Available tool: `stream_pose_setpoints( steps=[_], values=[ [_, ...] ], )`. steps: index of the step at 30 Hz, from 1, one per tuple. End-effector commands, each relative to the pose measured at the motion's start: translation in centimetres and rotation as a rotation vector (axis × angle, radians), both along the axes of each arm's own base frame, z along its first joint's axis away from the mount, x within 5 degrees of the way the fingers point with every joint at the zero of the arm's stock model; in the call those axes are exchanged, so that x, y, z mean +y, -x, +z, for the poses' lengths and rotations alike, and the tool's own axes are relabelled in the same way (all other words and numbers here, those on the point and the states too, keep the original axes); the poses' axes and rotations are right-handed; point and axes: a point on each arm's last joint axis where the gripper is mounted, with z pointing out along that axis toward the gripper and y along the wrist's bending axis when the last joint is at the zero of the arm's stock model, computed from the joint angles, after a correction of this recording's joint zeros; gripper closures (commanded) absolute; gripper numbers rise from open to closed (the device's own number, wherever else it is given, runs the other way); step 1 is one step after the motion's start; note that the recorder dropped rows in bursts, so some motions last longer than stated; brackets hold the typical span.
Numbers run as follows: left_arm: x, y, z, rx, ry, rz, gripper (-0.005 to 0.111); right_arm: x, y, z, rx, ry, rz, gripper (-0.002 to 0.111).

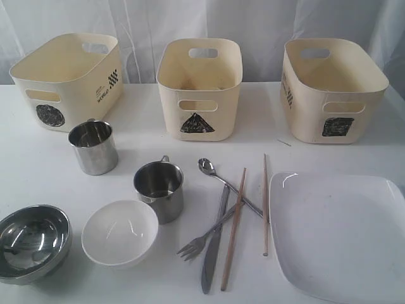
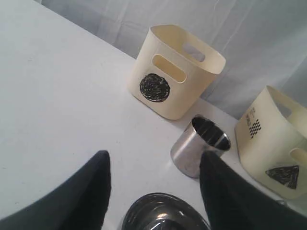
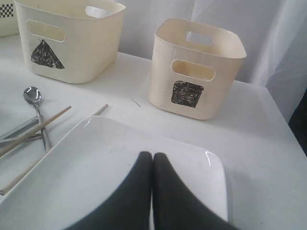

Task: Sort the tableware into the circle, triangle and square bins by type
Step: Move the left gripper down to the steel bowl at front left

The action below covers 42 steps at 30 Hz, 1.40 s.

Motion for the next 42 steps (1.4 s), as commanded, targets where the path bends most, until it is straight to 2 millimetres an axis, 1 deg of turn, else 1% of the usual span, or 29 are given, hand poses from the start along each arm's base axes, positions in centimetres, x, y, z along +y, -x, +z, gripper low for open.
stream_pose_setpoints(
  steps=[1, 5, 13, 18, 20, 27, 30, 33, 34, 35, 36, 37, 38, 39, 40, 41, 42],
  values=[
    [0.1, 0.0, 0.5, -0.07, 0.11, 0.022, 0.048, 0.0, 0.0, -0.1, -0.009, -0.007, 0.001, 0.108],
    [0.2, 0.0, 0.7, -0.104, 0.206, 0.038, 0.048, 0.0, 0.0, -0.1, -0.009, -0.007, 0.001, 0.108],
    [0.3, 0.0, 0.9, -0.12, 0.205, 0.041, 0.048, 0.0, 0.0, -0.1, -0.009, -0.007, 0.001, 0.108],
    [0.6, 0.0, 1.8, -0.227, 0.186, 0.066, 0.048, 0.0, 0.0, -0.1, -0.009, -0.007, 0.001, 0.108],
    [0.6, 0.0, 1.9, -0.239, 0.167, 0.069, 0.048, 0.0, 0.0, -0.1, -0.009, -0.007, 0.001, 0.108],
    [0.5, 0.0, 1.6, -0.197, 0.169, 0.059, 0.048, 0.0, 0.0, -0.1, -0.009, -0.007, 0.001, 0.108],
    [0.3, 0.0, 1.0, -0.129, 0.214, 0.041, 0.048, 0.0, 0.0, -0.1, -0.009, -0.007, 0.001, 0.108],
    [0.2, 0.0, 0.7, -0.104, 0.263, 0.037, 0.048, 0.0, 0.0, -0.1, -0.009, -0.007, 0.001, 0.108],
    [0.2, 0.0, 0.7, -0.104, 0.302, 0.039, 0.049, 0.0, 0.0, -0.1, -0.009, -0.007, 0.001, 0.108],
    [0.0, 0.0, 0.3, -0.061, 0.334, 0.032, 0.057, 0.0, 0.0, -0.1, -0.009, -0.007, 0.001, 0.108],
    [-0.2, 0.0, 0.1, -0.013, 0.324, 0.018, 0.065, 0.0, 0.0, -0.1, -0.009, -0.007, 0.001, 0.108],
    [-0.6, 0.4, 0.9, 0.064, 0.244, -0.027, 0.08, 0.0, 0.0, -0.1, -0.009, -0.007, 0.001, 0.108],
    [-0.8, 0.6, 1.7, 0.076, 0.182, -0.054, 0.085, 0.0, 0.0, -0.1, -0.009, -0.007, 0.001, 0.108],
    [-1.1, 1.1, 3.7, 0.059, 0.089, -0.105, 0.085, 0.0, 0.0, -0.1, -0.009, -0.007, 0.001, 0.108],
    [-1.4, 1.4, 4.8, 0.052, 0.046, -0.135, 0.084, 0.0, 0.0, -0.1, -0.009, -0.007, 0.001, 0.108],
    [-1.9, 1.3, 6.2, 0.105, -0.032, -0.206, 0.081, 0.0, 0.0, -0.1, -0.009, -0.007, 0.001, 0.108],
    [-2.1, 1.2, 6.7, 0.152, -0.081, -0.253, 0.079, 0.0, 0.0, -0.1, -0.009, -0.007, 0.001, 0.108]
  ],
)
